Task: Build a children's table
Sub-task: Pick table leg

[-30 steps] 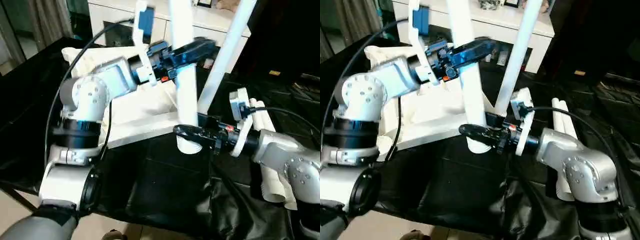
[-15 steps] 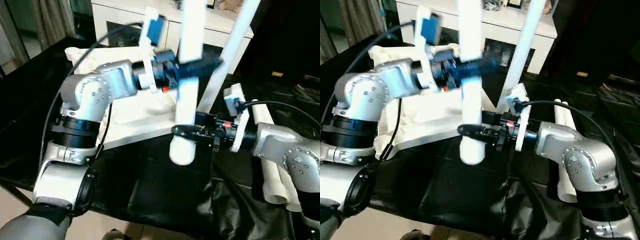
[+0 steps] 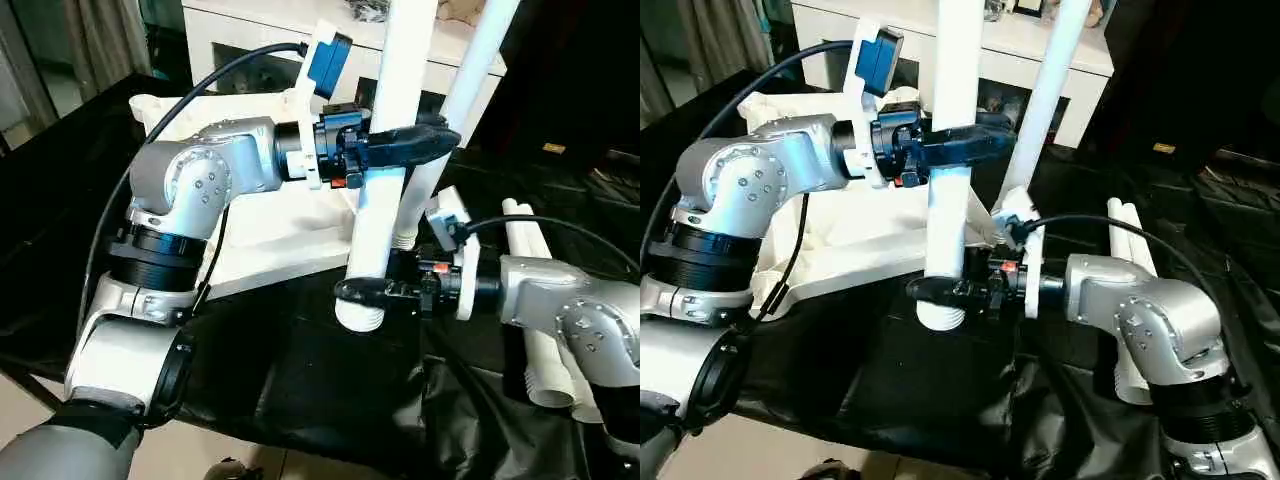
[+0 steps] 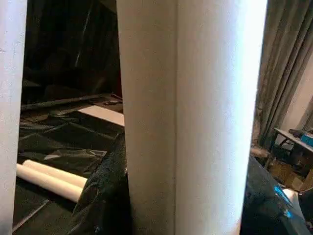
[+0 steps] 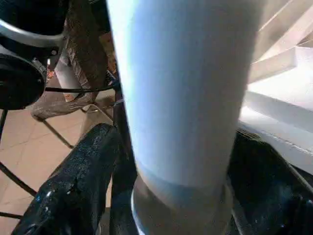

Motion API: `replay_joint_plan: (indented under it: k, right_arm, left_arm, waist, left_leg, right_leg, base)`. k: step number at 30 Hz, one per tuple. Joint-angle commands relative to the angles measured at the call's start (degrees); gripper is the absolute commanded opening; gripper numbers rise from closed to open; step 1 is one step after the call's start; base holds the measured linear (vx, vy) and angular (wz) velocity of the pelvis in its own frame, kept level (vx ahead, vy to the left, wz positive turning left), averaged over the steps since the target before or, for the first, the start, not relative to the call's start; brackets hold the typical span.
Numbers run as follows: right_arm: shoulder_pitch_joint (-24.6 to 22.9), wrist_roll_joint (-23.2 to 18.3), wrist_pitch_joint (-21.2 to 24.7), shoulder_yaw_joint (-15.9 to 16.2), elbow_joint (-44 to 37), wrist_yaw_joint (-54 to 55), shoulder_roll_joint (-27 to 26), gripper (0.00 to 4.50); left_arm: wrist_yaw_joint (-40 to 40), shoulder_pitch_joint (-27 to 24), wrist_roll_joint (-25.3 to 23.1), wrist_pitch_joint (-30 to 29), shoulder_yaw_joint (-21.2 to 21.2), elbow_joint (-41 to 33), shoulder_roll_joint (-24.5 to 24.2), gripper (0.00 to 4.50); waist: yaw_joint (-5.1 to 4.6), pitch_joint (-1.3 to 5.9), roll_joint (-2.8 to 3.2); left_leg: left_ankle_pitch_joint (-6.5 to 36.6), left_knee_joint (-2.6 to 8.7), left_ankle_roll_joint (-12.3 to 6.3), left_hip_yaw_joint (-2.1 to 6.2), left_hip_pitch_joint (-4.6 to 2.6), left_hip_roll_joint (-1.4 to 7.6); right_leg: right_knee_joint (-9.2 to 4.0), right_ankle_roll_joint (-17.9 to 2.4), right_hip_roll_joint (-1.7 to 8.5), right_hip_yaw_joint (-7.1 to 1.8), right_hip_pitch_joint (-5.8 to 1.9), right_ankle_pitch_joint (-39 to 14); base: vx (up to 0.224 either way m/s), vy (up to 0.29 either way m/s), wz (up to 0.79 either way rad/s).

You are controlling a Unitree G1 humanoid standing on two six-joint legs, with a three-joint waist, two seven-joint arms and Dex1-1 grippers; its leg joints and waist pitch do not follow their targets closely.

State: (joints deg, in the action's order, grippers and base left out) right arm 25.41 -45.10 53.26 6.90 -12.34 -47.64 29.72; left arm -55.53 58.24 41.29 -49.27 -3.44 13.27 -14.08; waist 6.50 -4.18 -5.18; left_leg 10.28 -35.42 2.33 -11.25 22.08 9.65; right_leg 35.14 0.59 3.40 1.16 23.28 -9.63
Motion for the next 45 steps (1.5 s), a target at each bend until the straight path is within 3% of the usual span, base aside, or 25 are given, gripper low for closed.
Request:
replay_joint_plan:
  k: [1,4,15,16,19,26,31,38,41,45]
  right_arm:
    - [0.8,0.4,0.2,-0.2,-0.7,-0.2,0.2,3.49]
    - [1.4,0.5,-0.5,-0.4,0.1,0.0,-0.7,3.49]
    - [1.8,0.5,-0.9,-1.0,0.4,0.2,-1.6,3.49]
    - [1.7,0.5,-0.8,-1.0,0.4,0.1,-1.7,3.23]
    - [1.8,0.6,-0.7,-1.2,0.5,0.1,-1.9,3.11]
    - [1.8,0.5,-0.6,-1.6,0.8,0.2,-2.1,2.33]
    - [1.7,0.6,-0.6,-1.7,0.9,0.4,-2.3,2.03]
    - [1.7,0.6,-0.9,-2.0,1.2,0.6,-2.7,1.94]
    - [1.7,0.6,-1.3,-2.4,1.3,1.0,-3.2,1.93]
    - [1.6,0.2,-2.9,-4.2,1.8,2.5,-5.2,1.91]
  left_arm:
    - [-0.5,1.0,-0.2,0.2,-0.7,-0.5,0.4,1.77]
    - [-0.9,0.6,-0.2,-0.2,-0.9,-1.0,0.2,1.77]
    - [-1.0,0.1,-0.5,-0.2,-0.6,-1.6,0.2,1.77]
    - [-1.0,0.0,-0.5,-0.2,-0.6,-1.7,0.2,1.77]
    - [-1.1,-0.1,-0.3,-0.4,-0.5,-2.0,0.2,1.77]
    - [-1.5,-0.2,0.0,-0.9,-0.4,-2.6,0.3,1.77]
    - [-1.3,-0.3,0.1,-1.1,-0.2,-3.0,0.4,1.77]
    - [0.4,-0.5,-0.5,-0.4,0.8,-2.8,0.8,1.77]
    - [1.8,-0.4,0.4,-1.4,2.3,-2.1,1.3,2.47]
    - [1.1,-1.1,2.0,-1.3,3.7,-3.0,1.7,2.57]
  waist:
    - [0.03,4.17,0.52]
    - [0.03,4.15,0.3]
    - [0.04,4.11,0.36]
    - [0.02,4.08,0.35]
    - [0.02,4.04,0.46]
    - [0.0,3.99,0.41]
    - [-0.02,4.01,0.44]
    - [-0.05,3.94,0.46]
    - [-0.11,3.98,0.52]
    - [-0.1,4.1,0.56]
  left_leg:
    - [10.9,4.55,3.15,1.71,-1.63,3.35]
    - [10.7,4.53,2.99,1.65,-1.59,3.31]
    - [10.7,4.58,3.16,1.65,-1.65,3.34]
    - [10.7,4.58,3.16,1.64,-1.64,3.34]
    - [10.9,4.62,3.24,1.66,-1.65,3.33]
    - [11.3,4.64,3.28,1.67,-1.62,3.3]
    - [11.2,4.64,3.25,1.68,-1.63,3.31]
    - [11.8,4.69,3.39,1.7,-1.65,3.34]
    - [12.0,4.68,3.39,1.72,-1.63,3.35]
    - [11.5,4.68,3.43,1.72,-1.64,3.34]
  right_leg:
    - [-3.64,-11.5,4.67,-1.86,-2.35,-14.0]
    - [-3.65,-11.5,4.71,-1.87,-2.36,-14.1]
    - [-3.66,-11.2,4.74,-1.89,-2.25,-14.5]
    - [-3.67,-11.2,4.73,-1.9,-2.23,-14.5]
    - [-3.7,-11.1,4.74,-1.89,-2.21,-15.0]
    - [-3.79,-11.0,4.72,-1.9,-2.21,-15.5]
    - [-3.77,-11.0,4.71,-1.89,-2.22,-15.1]
    - [-3.84,-11.0,4.72,-1.9,-2.17,-15.5]
    - [-3.83,-11.1,4.73,-1.9,-2.15,-15.6]
    - [-3.73,-11.6,4.71,-1.83,-2.15,-14.6]
  base:
    - [0.0,0.0,0.0]
    - [0.0,0.0,0.0]
    - [0.0,0.0,0.0]
    - [0.0,0.0,0.0]
    - [0.0,0.0,0.0]
    - [0.0,0.0,0.0]
    - [0.0,0.0,0.0]
    - [0.0,0.0,0.0]
    - [0.0,0.0,0.0]
    - [0.0,0.0,0.0]
